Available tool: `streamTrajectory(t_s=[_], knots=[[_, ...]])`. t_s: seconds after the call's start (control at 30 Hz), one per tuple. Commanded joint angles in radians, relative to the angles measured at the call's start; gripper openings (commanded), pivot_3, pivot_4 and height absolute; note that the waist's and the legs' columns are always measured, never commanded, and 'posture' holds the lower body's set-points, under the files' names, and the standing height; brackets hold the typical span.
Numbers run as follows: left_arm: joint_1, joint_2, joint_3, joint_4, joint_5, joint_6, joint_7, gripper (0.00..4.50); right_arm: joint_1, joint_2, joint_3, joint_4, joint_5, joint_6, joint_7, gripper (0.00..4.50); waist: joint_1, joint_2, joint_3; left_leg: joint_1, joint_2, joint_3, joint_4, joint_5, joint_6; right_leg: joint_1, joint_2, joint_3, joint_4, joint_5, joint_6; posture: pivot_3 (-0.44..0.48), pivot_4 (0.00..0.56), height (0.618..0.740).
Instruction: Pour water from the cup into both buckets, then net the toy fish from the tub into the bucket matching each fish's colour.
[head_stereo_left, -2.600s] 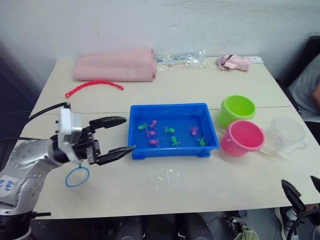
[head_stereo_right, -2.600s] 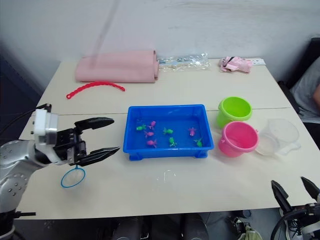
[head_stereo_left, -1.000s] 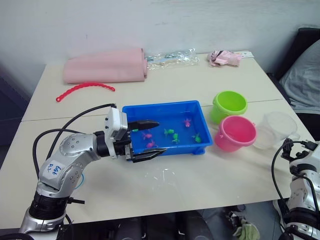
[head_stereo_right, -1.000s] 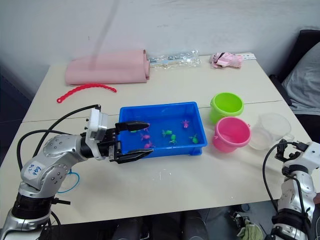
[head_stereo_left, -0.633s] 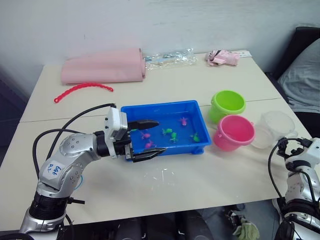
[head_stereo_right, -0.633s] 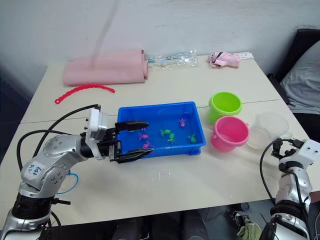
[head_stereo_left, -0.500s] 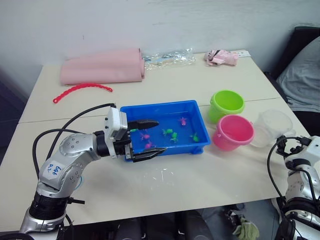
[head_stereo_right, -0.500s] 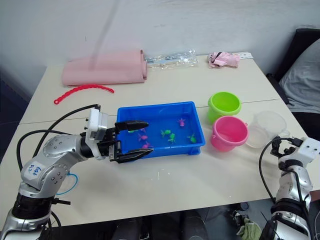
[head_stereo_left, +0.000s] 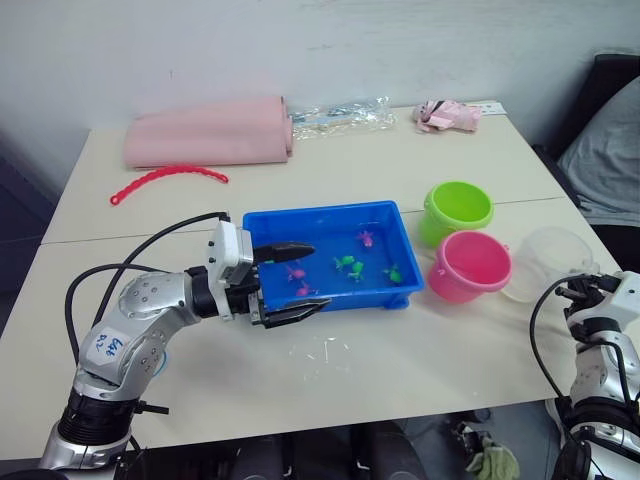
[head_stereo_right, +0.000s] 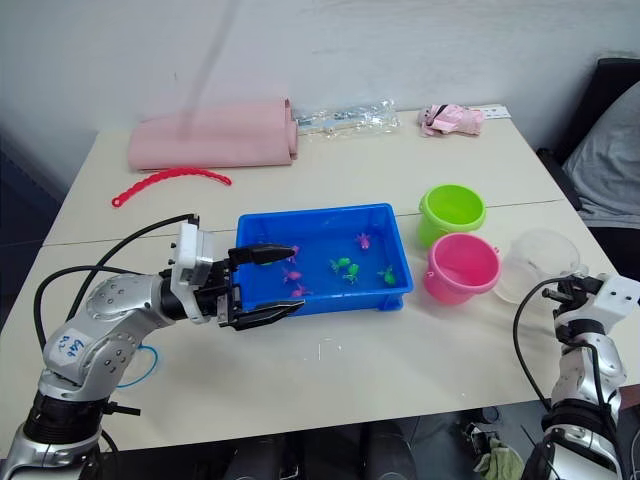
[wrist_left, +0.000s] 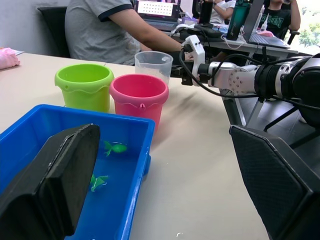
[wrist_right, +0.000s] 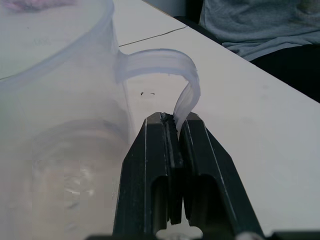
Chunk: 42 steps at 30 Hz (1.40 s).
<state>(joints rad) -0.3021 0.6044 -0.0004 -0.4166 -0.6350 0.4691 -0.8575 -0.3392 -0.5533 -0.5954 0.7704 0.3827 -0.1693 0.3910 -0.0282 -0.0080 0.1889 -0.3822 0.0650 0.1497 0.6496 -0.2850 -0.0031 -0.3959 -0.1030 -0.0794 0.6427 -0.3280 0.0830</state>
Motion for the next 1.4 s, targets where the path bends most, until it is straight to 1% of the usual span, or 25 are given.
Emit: streamTrajectory(t_s=[0.03, 0.13, 0.23, 0.3, 0.37, 0.5, 0.6, 0.73, 0.9, 1.1, 1.2, 1.4], knots=[[0.001, 0.005, 0.022, -0.001, 0.009, -0.027, -0.016, 4.50, 0.015, -0.073, -0.044, -0.099, 0.033, -0.008, 0.011, 0.05, 0.000, 0.000, 0.000, 0.000, 0.000, 0.000, 0.000, 0.000, 0.000, 0.000, 0.000, 0.000, 0.000, 0.000, 0.000, 0.000, 0.150, 0.740], [-0.010, 0.001, 0.027, 0.003, 0.001, -0.019, -0.016, 4.50, 0.040, -0.136, -0.041, -0.196, 0.025, 0.034, 0.012, 0.05, 0.000, 0.000, 0.000, 0.000, 0.000, 0.000, 0.000, 0.000, 0.000, 0.000, 0.000, 0.000, 0.000, 0.000, 0.000, 0.000, 0.150, 0.740], [-0.033, -0.011, 0.023, 0.019, 0.000, -0.006, -0.002, 4.50, 0.043, -0.210, -0.037, -0.283, -0.012, 0.128, -0.061, 0.05, -0.001, 0.001, 0.000, 0.000, 0.000, 0.000, 0.000, 0.000, 0.000, 0.000, 0.000, 0.001, 0.000, 0.000, 0.000, 0.000, 0.150, 0.740], [-0.053, -0.025, 0.016, 0.039, 0.019, -0.014, 0.014, 4.50, 0.046, -0.246, -0.028, -0.337, -0.028, 0.160, -0.072, 0.05, 0.000, 0.001, 0.000, 0.000, 0.000, 0.001, 0.000, 0.000, 0.000, -0.001, 0.000, 0.001, 0.001, 0.000, 0.000, 0.000, 0.150, 0.740], [-0.079, -0.042, 0.008, 0.055, 0.020, 0.011, 0.044, 4.50, 0.066, -0.290, -0.001, -0.397, -0.076, 0.185, -0.074, 0.05, 0.000, 0.001, 0.000, 0.000, 0.000, 0.001, 0.000, 0.000, 0.000, -0.001, 0.000, 0.001, 0.000, 0.000, 0.000, 0.000, 0.150, 0.740], [-0.123, -0.045, 0.001, 0.081, -0.003, 0.040, 0.016, 4.50, 0.100, -0.347, 0.031, -0.504, -0.170, 0.191, -0.089, 0.05, 0.001, 0.000, 0.001, 0.000, 0.000, 0.001, -0.001, 0.000, -0.001, -0.001, 0.001, 0.001, -0.001, 0.000, 0.000, 0.000, 0.150, 0.740], [-0.175, -0.052, -0.009, 0.118, -0.014, 0.065, -0.010, 4.50, 0.112, -0.362, 0.060, -0.571, -0.237, 0.173, -0.101, 0.05, 0.001, 0.000, 0.001, -0.001, 0.000, 0.001, 0.000, 0.000, -0.001, -0.001, 0.002, 0.001, -0.001, 0.000, 0.000, 0.000, 0.150, 0.740], [-0.247, -0.087, -0.048, 0.172, 0.018, 0.068, -0.016, 4.50, 0.124, -0.363, 0.109, -0.620, -0.317, 0.128, -0.100, 0.05, 0.002, 0.000, 0.001, -0.001, -0.001, 0.001, 0.001, 0.000, -0.001, -0.001, 0.002, 0.001, 0.000, 0.000, 0.000, 0.000, 0.150, 0.740], [-0.315, -0.143, -0.109, 0.248, 0.102, 0.025, -0.007, 4.50, 0.140, -0.336, 0.166, -0.680, -0.386, 0.078, -0.099, 0.05, 0.003, 0.000, 0.001, -0.001, -0.002, 0.001, 0.000, 0.000, -0.001, -0.002, 0.003, 0.001, -0.001, 0.000, 0.000, 0.000, 0.150, 0.740], [-0.337, -0.180, -0.125, 0.285, 0.144, 0.010, -0.005, 4.50, 0.157, -0.336, 0.216, -0.711, -0.456, 0.010, -0.102, 0.05, 0.003, 0.000, 0.001, -0.002, -0.001, 0.001, 0.000, 0.000, -0.002, -0.002, 0.003, 0.001, -0.001, 0.000, 0.000, 0.000, 0.150, 0.740], [-0.334, -0.185, -0.125, 0.283, 0.154, 0.010, -0.007, 4.50, 0.164, -0.347, 0.226, -0.715, -0.512, -0.028, -0.124, 0.05, 0.002, 0.000, 0.001, -0.002, -0.001, 0.001, 0.000, 0.000, -0.002, -0.002, 0.004, 0.000, -0.001, 0.000, 0.000, 0.000, 0.150, 0.740], [-0.319, -0.186, -0.128, 0.272, 0.165, 0.014, -0.011, 4.50, 0.166, -0.356, 0.242, -0.698, -0.576, -0.105, -0.121, 0.05, 0.002, 0.000, 0.001, -0.002, -0.001, 0.001, 0.001, 0.000, -0.002, -0.002, 0.004, 0.001, -0.001, 0.000, 0.000, 0.000, 0.150, 0.740]])
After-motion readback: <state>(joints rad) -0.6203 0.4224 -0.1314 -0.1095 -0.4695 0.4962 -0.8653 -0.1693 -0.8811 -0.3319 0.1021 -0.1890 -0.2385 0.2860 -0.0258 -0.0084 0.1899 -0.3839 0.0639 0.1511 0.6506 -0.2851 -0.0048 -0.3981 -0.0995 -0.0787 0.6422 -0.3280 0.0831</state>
